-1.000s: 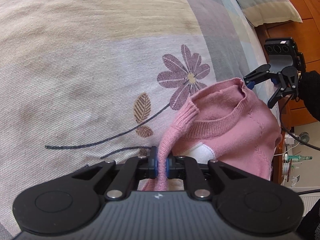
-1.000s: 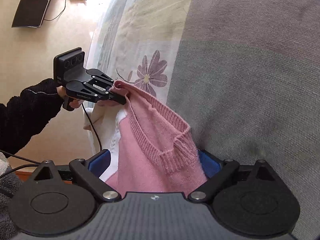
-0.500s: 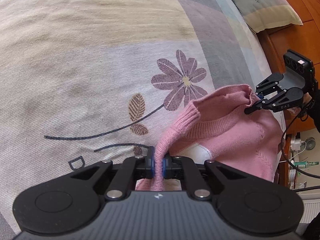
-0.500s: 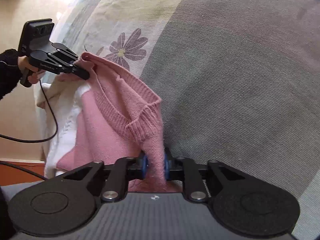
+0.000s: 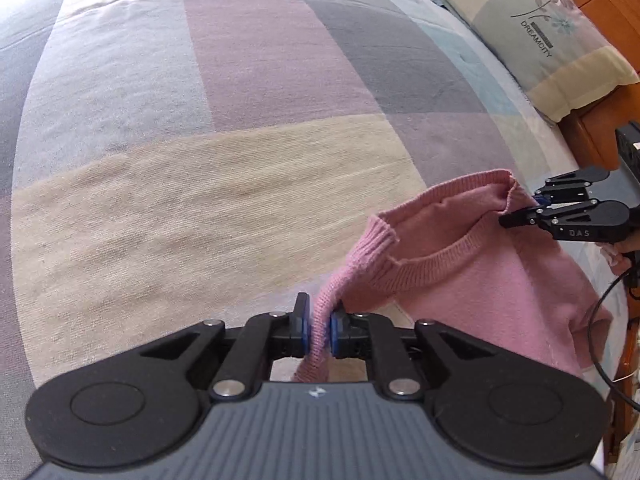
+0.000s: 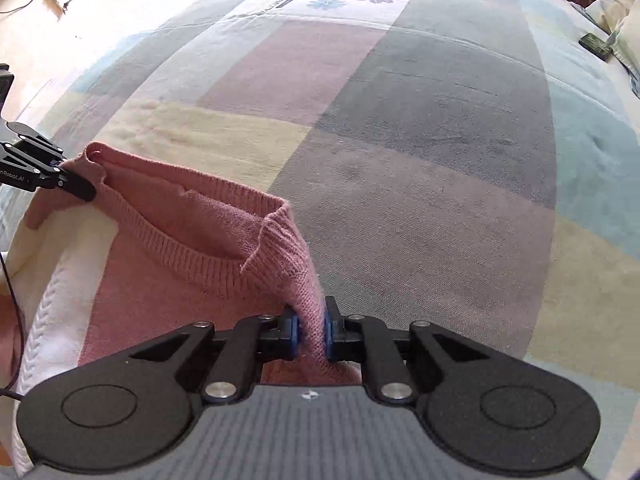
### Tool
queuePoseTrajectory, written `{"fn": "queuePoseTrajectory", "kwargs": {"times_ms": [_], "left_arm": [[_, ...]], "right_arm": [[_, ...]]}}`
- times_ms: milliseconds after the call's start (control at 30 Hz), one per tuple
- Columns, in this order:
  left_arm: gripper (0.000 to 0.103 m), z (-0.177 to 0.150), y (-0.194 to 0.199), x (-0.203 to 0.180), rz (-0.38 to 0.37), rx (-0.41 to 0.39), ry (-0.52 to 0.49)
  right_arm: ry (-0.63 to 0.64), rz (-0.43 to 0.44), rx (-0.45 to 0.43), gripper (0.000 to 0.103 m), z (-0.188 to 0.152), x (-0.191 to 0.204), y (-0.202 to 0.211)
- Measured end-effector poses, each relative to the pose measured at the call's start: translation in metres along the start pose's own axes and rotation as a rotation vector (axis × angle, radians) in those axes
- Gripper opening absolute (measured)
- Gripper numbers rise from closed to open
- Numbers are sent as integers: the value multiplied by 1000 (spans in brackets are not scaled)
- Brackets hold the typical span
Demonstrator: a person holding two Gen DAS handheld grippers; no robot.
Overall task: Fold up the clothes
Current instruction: 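Lower the sweater onto the quilt and open both tools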
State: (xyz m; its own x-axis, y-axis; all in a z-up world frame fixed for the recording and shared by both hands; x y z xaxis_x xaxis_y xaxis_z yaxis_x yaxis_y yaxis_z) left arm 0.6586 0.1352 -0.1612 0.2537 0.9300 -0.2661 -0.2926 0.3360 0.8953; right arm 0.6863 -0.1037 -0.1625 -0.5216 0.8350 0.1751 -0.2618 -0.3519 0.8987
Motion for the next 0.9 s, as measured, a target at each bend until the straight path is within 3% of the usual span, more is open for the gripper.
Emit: {"fn": "queuePoseTrajectory", "kwargs": {"times_ms": [100,133,233,333,533,633,700,900], "left_arm": [[10,-3,-8,-2,45,-12,-10],[12,-5,-2,-2,46,-34,-2],[23,-18,27,-2,76,-88,11],[40,-40,61,3,116,-110,38],[46,-121,114,7,237,-50,168],[56,-161,126,-1,307,-14,168],[58,-185,125,-9,364,23,132],[58,-192,130,14,418,-18,162]], "right_arm": [[-37,-33,2,31,-8,-4,-10],[-42,-48,-6,43,-12,-3,-8],[-47,-95,-51,75,-27,0,10],[-53,-144,-96,90,-46,5,42],[-177,-155,-106,96,-88,17,77],[-257,-141,-99,96,-109,25,89],[-302,-124,-95,96,-116,34,92],[-369,-108,-88,96,-127,56,94]]}}
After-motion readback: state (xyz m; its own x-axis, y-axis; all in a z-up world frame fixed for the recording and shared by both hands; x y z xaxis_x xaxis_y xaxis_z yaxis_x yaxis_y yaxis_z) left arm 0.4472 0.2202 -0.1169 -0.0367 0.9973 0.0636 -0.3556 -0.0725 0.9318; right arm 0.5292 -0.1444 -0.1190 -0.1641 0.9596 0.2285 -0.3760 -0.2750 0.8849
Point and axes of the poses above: each gripper's, at about its wrist camera, not at the fingertips, and y roughly against the way its jaws point, x to its left, z to its top, the point moved 9 cm from there along -y, roughly the way its jaws point, and after that the axes turned 1 degree about z, right-handed, at the moved point
